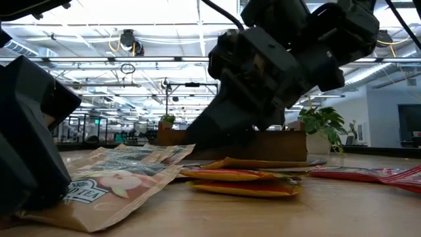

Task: Pick & Place Tea
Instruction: Put the brown tea bag into the left section of the wooden organizer

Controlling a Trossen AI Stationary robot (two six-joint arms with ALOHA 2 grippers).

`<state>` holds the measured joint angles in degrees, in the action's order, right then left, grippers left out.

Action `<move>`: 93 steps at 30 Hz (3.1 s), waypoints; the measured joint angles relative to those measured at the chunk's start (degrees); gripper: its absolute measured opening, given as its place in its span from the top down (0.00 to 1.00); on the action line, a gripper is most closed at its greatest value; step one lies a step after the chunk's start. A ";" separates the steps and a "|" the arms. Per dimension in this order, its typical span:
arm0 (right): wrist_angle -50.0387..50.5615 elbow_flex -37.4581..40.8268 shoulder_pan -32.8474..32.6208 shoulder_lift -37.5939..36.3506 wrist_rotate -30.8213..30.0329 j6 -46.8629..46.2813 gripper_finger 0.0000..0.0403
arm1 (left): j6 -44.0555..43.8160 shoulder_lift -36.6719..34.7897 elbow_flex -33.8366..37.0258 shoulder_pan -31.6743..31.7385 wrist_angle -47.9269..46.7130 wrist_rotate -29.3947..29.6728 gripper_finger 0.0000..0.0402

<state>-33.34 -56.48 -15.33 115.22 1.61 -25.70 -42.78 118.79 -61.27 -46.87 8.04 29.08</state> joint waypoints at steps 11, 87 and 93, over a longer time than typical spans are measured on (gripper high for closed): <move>-2.85 -0.68 -0.02 2.92 1.48 -0.59 0.65 | 1.70 0.08 0.04 0.35 0.78 -0.33 0.77; 28.65 -6.08 13.46 -24.16 -10.26 34.32 1.00 | 16.95 -9.64 0.09 2.79 -4.93 0.43 0.77; 25.96 -6.04 16.20 -16.27 -10.62 33.86 1.00 | 18.37 -9.66 0.09 2.93 -6.33 0.98 0.77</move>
<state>-7.39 -62.52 0.86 98.95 -9.00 8.16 -24.42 109.12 -61.19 -43.94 1.71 30.06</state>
